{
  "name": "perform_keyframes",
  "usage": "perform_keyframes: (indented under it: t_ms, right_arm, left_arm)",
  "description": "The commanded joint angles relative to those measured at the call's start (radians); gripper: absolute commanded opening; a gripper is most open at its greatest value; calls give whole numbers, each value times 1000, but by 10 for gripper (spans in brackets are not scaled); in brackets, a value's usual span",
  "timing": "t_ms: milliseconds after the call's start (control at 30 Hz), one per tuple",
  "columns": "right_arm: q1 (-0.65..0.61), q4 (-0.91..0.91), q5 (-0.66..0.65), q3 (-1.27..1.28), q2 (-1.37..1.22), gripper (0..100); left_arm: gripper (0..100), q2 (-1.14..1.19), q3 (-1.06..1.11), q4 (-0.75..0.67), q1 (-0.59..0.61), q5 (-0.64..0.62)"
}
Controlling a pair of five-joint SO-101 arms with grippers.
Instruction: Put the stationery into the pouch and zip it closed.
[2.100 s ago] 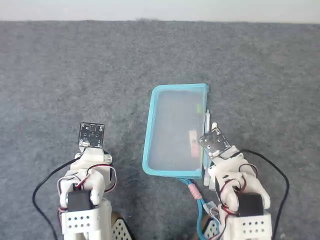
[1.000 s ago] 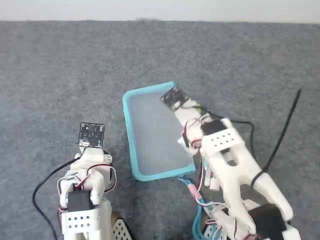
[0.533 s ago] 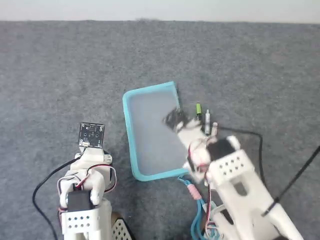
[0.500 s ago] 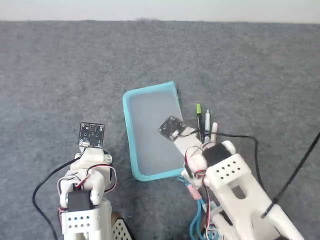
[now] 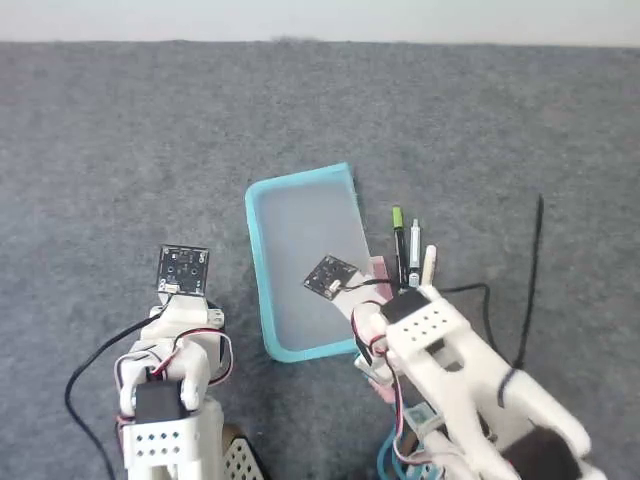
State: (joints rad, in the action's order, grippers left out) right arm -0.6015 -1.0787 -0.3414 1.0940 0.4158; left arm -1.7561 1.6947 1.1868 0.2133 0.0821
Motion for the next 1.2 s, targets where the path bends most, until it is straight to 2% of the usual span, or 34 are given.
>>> perform_keyframes:
  t_ms: [0,167,367,500,600,933,1167]
  right_arm:
    - [-13,28,0,-20,-73,386]
    - [24,16,55,-64,-35,386]
    - [114,-18,100,-66,153,386]
    - [117,-81,109,-66,265,386]
    - [62,-174,109,-66,320,387]
    - [-211,-176,112,-66,246,387]
    - [-243,-87,161,-31,93,377]
  left_arm:
    - [15,-3,-5,-2,0,8]
    - [15,-3,-5,-2,0,8]
    - [15,-3,-5,-2,0,8]
    - [15,-3,-5,-3,0,8]
    - [15,-3,-5,-3,0,8]
    - [15,-3,-5,-3,0,8]
    - [15,-3,-5,-3,0,8]
